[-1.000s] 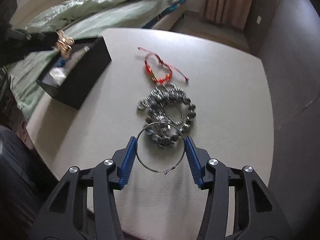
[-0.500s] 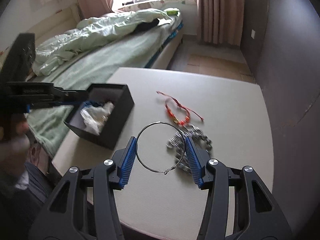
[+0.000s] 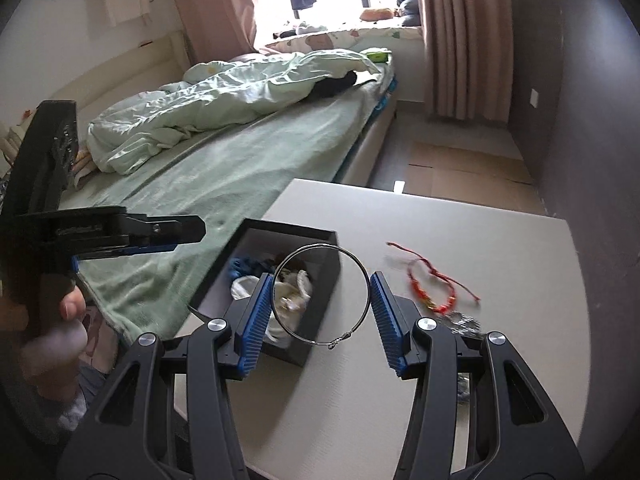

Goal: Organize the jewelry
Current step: 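Lower the gold pendant into the box with the left gripper while the right grasps the silver hoop bangle, then carry the silver hoop bangle over the black box and open the right gripper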

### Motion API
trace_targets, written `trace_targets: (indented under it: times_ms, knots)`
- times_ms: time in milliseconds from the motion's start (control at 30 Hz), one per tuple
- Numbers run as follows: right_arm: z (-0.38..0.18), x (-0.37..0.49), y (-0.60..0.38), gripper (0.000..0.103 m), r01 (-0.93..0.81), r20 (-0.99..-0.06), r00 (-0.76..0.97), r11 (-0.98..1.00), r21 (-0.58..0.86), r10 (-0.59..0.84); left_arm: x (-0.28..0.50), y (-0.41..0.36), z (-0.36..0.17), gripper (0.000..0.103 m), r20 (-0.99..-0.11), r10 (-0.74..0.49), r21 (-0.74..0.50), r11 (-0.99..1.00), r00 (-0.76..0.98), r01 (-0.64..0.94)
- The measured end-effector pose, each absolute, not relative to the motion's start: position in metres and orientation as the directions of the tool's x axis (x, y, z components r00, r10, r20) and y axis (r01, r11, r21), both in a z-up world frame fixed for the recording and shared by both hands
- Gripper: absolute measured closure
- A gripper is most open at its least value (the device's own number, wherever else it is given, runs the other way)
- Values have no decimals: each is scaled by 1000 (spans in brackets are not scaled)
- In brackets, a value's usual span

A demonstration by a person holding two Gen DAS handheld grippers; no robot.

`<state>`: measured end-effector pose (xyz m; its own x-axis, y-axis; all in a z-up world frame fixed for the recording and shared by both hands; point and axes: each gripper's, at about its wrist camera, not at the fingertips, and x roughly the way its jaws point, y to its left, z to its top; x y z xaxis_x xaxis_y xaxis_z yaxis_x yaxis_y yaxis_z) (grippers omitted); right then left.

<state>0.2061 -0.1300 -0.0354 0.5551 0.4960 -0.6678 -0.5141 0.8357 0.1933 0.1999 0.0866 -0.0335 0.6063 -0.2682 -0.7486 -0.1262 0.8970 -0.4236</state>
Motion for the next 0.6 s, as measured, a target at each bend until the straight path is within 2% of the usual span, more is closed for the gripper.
trace_targets:
  times_ms: [167,433,533,567,600]
  knots:
    - [-38,212,-108,53,-516,-663,542,827,223,517,190,102,-31,32,-730,-265,-439,889,630,-135]
    - [-48,218,-77,53,-514,-667,511,815,268,542,188,109,-34,31,-724,-248,-421,898,643,-128]
    - [-52,219,-65,52,-528,-688,497,813,245,529,185,111,-34,25,-722,-236,-411,902,651,-128]
    - [-53,219,-62,46,-523,-696,504,822,225,512,184,112,-33,22,-716,-236,-413,902,657,-128]
    - [-54,220,-60,36,-512,-708,508,833,210,490,183,113,-32,21,-710,-236,-417,900,664,-127]
